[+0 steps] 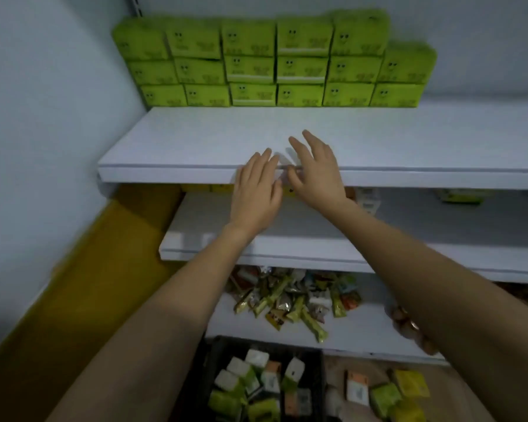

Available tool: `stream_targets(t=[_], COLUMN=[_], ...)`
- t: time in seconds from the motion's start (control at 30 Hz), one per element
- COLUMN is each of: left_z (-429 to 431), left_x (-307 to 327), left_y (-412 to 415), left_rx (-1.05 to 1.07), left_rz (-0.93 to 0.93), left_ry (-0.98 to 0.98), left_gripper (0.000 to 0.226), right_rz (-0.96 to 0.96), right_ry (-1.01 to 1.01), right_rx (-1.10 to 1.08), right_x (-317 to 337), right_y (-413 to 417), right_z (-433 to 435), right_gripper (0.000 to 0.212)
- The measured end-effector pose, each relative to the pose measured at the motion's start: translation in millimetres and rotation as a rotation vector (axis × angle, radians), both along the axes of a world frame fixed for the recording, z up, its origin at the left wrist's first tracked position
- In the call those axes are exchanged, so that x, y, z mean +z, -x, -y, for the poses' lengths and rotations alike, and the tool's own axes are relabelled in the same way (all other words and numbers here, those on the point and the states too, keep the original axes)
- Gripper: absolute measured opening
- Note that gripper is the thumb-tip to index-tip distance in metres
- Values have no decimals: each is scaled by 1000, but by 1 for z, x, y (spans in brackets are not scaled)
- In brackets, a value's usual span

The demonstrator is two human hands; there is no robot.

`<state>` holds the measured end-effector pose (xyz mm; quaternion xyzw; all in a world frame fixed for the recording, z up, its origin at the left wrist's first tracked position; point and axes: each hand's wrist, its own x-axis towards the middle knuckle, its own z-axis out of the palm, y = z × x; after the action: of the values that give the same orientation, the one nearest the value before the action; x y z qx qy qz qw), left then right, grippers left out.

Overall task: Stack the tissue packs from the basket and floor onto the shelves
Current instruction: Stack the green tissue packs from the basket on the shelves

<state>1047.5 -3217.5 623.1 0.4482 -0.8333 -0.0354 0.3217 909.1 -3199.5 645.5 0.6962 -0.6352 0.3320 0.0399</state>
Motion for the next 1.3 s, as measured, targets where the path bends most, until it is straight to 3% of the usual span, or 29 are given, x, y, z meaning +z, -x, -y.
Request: stream_targets(t=[0.17,0.4,0.67,0.87,1.0,1.1,1.3], left_z=[-57,-129,-200,-230,-218,-201,-164], left_x=[-82,-208,-386,-574,-686,-747,-823], left_y=[-85,-159,-166,-113,-57,-20,25], left_rx=[68,174,246,258,127,39,33], left_rz=[53,58,82,74,126,144,244], left_ry=[-165,-514,-895,-1078,-1173,-1103,-1027], left_gripper=[58,56,61,64,55,59,76], right_rz=[-70,22,132,137,209,237,426], right_ry=[-38,-490,-1031,-1294,-1337,-1326,-1229], right_rx=[131,192,75,-47,-152,-229,-289], right_x=[-73,-224,-431,-618,-716,-766,-829], right_y=[-86,-140,-115,-66,-36,-20,2], right_z=[-40,-96,-164,-181,-172,-160,-146], right_gripper=[50,54,53,54,52,51,45])
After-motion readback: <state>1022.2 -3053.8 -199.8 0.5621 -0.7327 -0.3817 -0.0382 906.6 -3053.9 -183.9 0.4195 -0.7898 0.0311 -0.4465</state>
